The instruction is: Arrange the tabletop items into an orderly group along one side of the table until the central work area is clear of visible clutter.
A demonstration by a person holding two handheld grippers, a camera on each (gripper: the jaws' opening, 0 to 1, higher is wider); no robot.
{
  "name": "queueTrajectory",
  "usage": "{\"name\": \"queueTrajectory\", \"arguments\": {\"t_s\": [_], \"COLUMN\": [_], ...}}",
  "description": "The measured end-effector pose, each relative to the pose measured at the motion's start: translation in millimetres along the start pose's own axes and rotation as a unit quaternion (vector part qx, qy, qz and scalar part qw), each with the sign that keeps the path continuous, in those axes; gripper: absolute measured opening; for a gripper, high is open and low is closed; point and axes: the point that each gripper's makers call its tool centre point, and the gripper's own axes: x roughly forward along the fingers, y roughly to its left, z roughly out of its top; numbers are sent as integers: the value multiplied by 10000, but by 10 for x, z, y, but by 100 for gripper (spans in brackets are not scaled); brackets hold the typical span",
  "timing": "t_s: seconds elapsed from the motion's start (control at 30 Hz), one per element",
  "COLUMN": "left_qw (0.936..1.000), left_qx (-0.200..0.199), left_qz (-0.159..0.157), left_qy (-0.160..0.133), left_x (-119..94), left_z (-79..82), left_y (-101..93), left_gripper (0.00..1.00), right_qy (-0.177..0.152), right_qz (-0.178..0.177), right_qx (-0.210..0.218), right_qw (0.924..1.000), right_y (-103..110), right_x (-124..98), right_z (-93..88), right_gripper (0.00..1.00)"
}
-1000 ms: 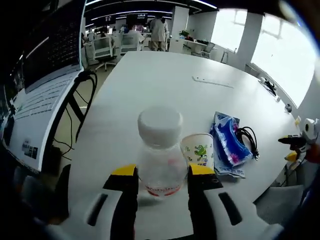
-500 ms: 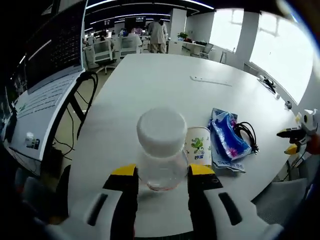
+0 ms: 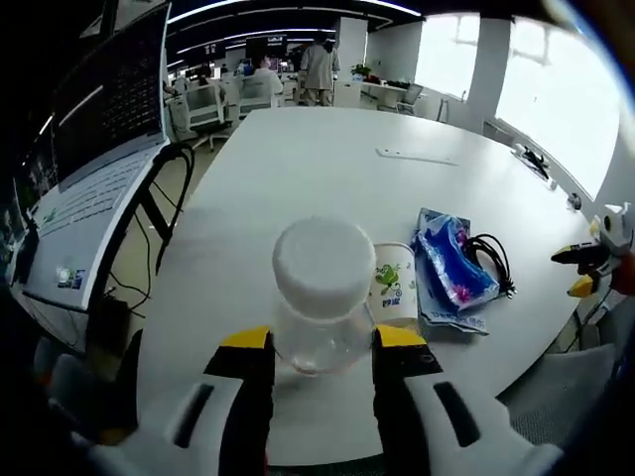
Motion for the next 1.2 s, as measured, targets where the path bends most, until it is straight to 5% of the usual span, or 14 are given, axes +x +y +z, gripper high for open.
{"name": "queueTrajectory", "arguments": {"t_s": [1.2], "left_qw": [9998], "left_qx": [-189], "left_qz": [-20], "left_qy": [-46], "left_x": [16], "left_z": [-25], "left_y": [-33], "left_gripper": [38], "right_qy": [-5], "right_qz": [63], "right_qx": [-12], "right_qw": [10000], "right_y": [4], "right_x": [71], "right_z": [64], "right_gripper": [65]}}
